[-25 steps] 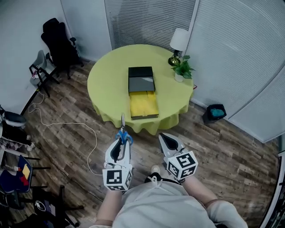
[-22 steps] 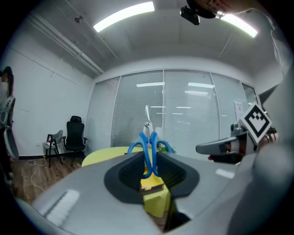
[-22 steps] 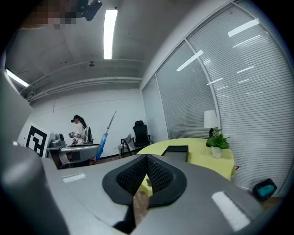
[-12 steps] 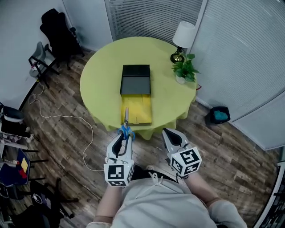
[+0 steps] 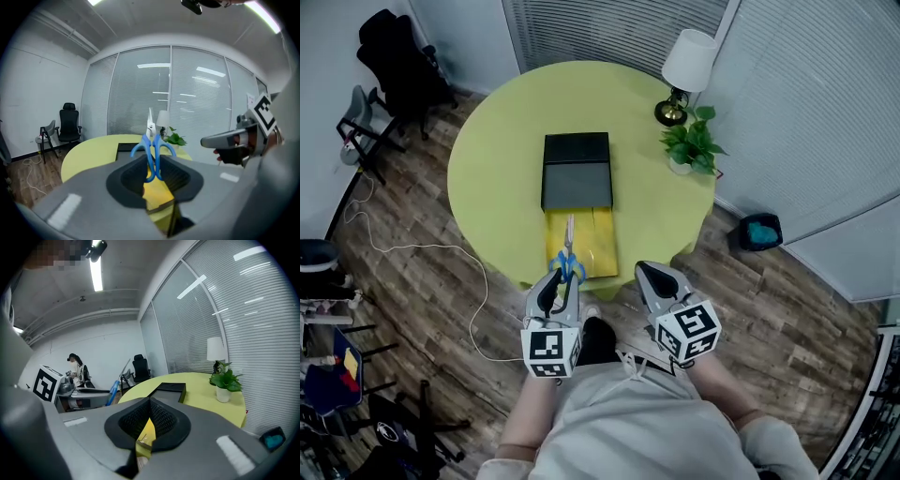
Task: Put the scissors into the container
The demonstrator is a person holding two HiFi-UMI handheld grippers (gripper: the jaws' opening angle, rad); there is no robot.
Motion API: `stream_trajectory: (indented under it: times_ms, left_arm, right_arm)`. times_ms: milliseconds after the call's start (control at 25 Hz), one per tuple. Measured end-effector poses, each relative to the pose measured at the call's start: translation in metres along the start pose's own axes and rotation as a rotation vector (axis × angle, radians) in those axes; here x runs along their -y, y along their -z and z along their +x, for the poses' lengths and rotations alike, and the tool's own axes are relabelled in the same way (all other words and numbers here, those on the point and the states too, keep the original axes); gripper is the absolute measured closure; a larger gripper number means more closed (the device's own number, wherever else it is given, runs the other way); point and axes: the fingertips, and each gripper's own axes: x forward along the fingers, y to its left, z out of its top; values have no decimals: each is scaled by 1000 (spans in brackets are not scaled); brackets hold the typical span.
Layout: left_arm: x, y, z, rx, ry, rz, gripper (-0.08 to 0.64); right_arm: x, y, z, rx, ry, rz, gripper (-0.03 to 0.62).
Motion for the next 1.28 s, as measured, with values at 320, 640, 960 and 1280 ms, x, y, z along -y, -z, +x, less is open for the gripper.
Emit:
stream_trajectory:
  times_ms: [320, 640, 960, 1280]
  left_arm:
    - [-35, 26, 76, -119, 55, 19, 472]
    - [-45, 97, 129, -370, 192, 61, 472]
    - [-33, 142, 155, -597, 334, 195, 472]
    - [-26, 173, 166, -809, 390, 246, 472]
  right_arm:
    - [30, 3, 72, -44, 40, -29, 592]
    - [49, 17, 122, -63, 72, 14, 592]
    - [65, 32, 136, -72, 129, 78, 592]
    - [80, 30, 130, -72, 182, 118, 592]
